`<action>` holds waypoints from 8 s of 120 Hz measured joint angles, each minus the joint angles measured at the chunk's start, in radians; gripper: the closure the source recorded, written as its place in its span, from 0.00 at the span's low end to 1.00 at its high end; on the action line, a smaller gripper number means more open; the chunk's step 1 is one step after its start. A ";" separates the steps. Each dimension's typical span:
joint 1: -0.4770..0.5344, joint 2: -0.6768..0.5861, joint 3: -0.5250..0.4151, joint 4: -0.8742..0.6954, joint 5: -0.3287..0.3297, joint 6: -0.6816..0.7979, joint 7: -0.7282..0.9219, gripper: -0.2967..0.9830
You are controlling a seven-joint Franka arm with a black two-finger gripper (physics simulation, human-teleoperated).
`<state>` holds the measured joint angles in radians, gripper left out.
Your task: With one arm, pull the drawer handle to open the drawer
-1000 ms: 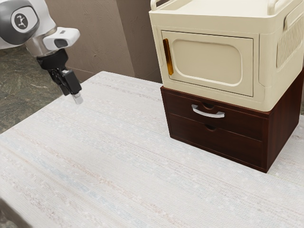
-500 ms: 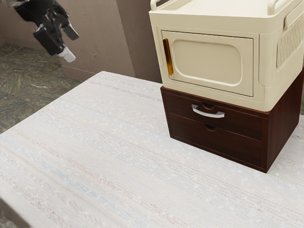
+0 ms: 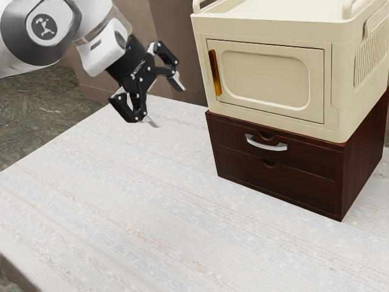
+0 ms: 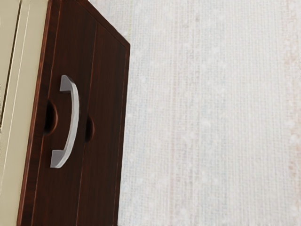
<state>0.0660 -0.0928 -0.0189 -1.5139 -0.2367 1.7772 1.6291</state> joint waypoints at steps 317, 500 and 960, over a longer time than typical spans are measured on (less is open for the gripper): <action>-0.029 0.167 -0.230 -0.263 0.275 0.709 -0.271 0.64; -0.005 0.268 -0.216 -0.214 0.293 0.749 -0.269 0.67; -0.014 -0.020 -0.213 -0.536 0.263 0.748 -0.283 0.75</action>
<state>0.0517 -0.1130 -0.2316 -2.0501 0.0263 2.5254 1.3462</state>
